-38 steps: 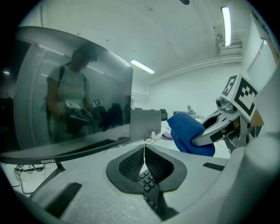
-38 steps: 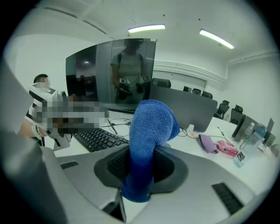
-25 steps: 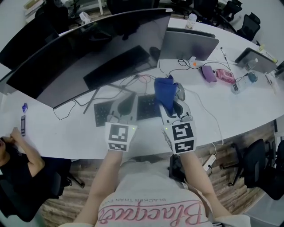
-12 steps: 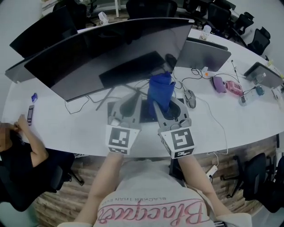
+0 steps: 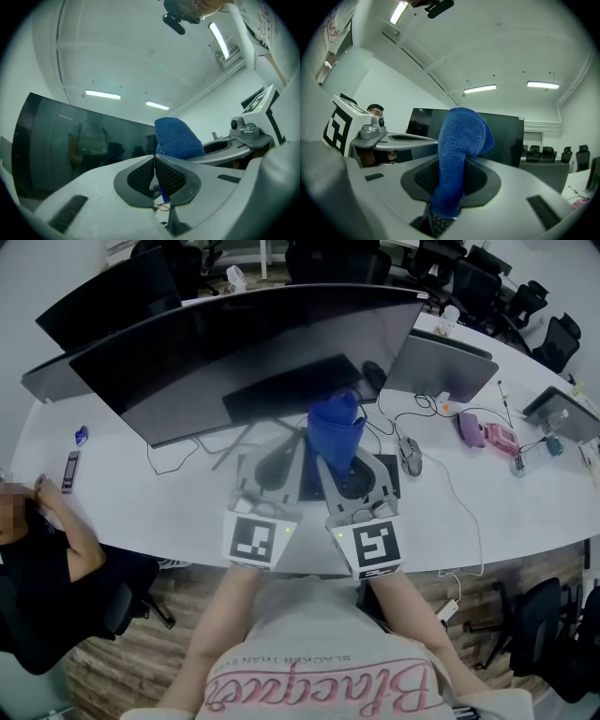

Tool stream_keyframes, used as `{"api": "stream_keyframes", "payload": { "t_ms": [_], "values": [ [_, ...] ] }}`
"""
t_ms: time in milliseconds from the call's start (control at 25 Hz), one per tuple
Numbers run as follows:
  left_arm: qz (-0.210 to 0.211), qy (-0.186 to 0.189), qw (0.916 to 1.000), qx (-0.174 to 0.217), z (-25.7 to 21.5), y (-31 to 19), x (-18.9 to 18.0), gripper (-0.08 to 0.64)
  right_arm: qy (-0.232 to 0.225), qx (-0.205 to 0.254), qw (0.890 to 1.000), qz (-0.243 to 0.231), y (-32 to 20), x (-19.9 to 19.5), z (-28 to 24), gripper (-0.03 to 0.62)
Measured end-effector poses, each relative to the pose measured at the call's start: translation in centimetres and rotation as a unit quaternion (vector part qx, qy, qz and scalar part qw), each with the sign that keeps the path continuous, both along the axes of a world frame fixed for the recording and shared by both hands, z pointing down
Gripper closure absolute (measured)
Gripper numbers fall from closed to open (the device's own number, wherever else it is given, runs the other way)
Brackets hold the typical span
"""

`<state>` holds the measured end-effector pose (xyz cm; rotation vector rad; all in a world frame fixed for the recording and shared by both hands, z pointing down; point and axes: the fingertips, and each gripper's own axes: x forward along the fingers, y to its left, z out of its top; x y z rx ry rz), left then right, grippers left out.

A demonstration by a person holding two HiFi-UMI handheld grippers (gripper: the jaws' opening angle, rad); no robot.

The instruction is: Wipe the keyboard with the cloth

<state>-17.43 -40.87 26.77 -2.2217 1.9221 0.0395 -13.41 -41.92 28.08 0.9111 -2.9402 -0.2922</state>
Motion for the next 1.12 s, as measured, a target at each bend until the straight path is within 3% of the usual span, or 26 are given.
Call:
{"api": "stream_keyframes", "payload": {
  "t_ms": [1120],
  "values": [
    [-0.008, -0.003, 0.9999, 0.006, 0.1, 1.0, -0.1, 0.554, -0.013, 0.009, 1.0, 0.003, 1.2, -0.2, -0.5, 0.495]
  ]
}}
